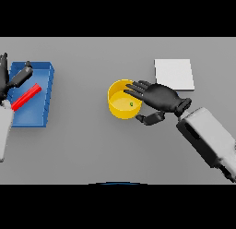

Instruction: Pick up the red beaker and tilt it to pour out 1 green nut into yellow bowl. Pick up the yellow bowl and place it on the metallic measuring scale.

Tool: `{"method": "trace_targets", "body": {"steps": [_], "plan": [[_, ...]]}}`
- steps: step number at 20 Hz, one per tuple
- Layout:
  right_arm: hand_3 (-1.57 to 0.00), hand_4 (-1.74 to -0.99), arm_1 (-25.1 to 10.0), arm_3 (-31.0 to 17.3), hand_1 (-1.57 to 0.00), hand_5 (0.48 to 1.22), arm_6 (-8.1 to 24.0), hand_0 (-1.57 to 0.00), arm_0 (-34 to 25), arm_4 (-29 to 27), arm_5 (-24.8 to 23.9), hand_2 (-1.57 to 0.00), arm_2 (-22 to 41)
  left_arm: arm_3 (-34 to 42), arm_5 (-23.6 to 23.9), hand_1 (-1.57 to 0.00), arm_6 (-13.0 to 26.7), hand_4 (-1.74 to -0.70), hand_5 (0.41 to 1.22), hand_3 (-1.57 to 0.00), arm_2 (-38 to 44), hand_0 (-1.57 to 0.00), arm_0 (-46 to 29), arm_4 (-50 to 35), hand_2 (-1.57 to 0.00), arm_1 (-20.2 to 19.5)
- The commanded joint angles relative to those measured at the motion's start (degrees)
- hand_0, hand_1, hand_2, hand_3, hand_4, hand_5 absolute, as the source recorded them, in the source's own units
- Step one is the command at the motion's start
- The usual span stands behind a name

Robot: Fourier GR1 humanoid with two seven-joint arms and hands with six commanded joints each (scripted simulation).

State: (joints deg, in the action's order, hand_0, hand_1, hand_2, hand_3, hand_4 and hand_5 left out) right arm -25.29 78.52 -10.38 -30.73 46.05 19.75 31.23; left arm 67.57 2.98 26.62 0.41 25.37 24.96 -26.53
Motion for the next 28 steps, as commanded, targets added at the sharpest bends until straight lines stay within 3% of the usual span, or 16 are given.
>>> {"method": "trace_targets", "body": {"steps": [1,7,16,22,24,25,26,28], "plan": [[0.00,-1.215,0.5,-0.8,0.00,0.711,-0.3,0.00,-0.5,0.9,0.6,0.00,1.3,0.7,-0.2,0.00,-0.7,-0.74,0.704,0.00,0.1,0.00,-0.8,-0.2,0.00,-0.3],[0.00,-1.231,3.8,-7.7,0.00,0.725,-1.4,0.00,-5.8,2.5,4.5,0.00,5.5,0.2,-0.2,0.00,-0.2,-0.74,0.698,0.00,0.1,0.00,-0.3,-0.2,0.00,-0.3],[0.00,-1.263,7.0,-15.9,0.00,0.739,-1.1,0.00,-11.7,5.1,6.6,0.00,9.0,0.9,-0.3,0.00,-1.8,-0.74,0.699,0.00,0.9,0.00,-1.7,-0.7,0.00,-1.4],[-0.07,-1.289,8.4,-18.9,0.00,0.758,0.3,0.00,-12.6,4.2,9.3,-0.02,8.9,0.0,-0.2,0.00,-1.8,-0.75,0.699,0.00,1.1,0.00,-1.2,-0.8,0.00,-1.3],[-0.14,-1.302,8.3,-18.2,-0.04,0.805,1.9,-0.03,-12.2,3.3,11.5,-0.07,8.2,0.0,-0.3,0.00,-2.1,-0.75,0.701,0.00,1.1,0.00,-1.4,-0.8,0.00,-1.6],[-0.18,-1.321,8.6,-18.0,-0.14,0.839,2.9,-0.16,-11.9,3.6,11.7,-0.15,8.5,-0.5,0.0,0.00,-2.1,-0.75,0.701,0.00,0.9,0.00,-1.3,-0.7,0.00,-1.0],[-0.24,-1.351,8.4,-17.6,-0.42,0.915,2.1,-0.44,-11.4,3.7,11.5,-0.38,8.9,-0.5,0.0,0.00,-1.5,-0.75,0.700,0.00,0.9,0.00,-1.0,-0.6,0.00,-1.0],[-0.40,-1.463,8.3,-17.7,-0.84,1.025,0.1,-0.85,-11.4,3.0,11.5,-0.81,8.6,-0.7,0.2,0.00,-2.0,-0.76,0.704,0.00,0.9,0.00,-1.1,-0.5,0.00,-1.0]]}}
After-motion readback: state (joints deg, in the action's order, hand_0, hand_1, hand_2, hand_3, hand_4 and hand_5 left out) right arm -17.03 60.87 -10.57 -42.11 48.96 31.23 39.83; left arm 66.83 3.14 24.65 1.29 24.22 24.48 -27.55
